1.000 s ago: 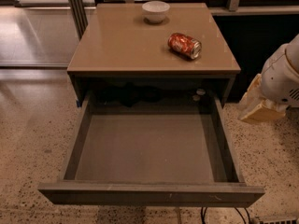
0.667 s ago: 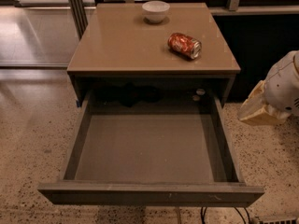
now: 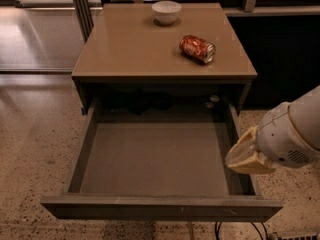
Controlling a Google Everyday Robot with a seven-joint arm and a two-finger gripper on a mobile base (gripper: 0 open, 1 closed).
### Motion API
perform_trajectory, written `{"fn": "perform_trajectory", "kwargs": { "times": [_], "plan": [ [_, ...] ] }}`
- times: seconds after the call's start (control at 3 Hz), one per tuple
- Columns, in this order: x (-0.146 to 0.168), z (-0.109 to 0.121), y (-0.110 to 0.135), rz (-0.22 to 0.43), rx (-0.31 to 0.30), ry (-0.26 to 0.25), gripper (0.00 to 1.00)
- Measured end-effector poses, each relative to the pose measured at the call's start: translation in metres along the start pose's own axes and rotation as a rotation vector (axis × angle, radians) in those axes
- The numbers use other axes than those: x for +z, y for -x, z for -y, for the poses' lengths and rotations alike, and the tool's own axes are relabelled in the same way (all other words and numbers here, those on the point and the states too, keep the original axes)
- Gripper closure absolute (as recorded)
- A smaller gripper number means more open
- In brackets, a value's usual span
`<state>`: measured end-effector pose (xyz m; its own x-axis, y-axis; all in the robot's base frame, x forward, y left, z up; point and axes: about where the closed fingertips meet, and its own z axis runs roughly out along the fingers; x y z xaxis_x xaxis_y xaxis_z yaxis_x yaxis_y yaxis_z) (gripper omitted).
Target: Close top drawer
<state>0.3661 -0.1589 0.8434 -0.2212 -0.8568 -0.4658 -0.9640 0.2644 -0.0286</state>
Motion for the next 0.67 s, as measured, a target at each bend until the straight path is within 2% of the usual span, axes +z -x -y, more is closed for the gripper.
{"fn": "perform_trajectory", "kwargs": {
  "times": [0.33,0.67],
  "plan": [
    [0.029,-0.034,0.004,0.039,-0.017,0.109,1.00],
    [0.047,-0.058,0.010,0.063,-0.045,0.172,1.00]
  ]
}}
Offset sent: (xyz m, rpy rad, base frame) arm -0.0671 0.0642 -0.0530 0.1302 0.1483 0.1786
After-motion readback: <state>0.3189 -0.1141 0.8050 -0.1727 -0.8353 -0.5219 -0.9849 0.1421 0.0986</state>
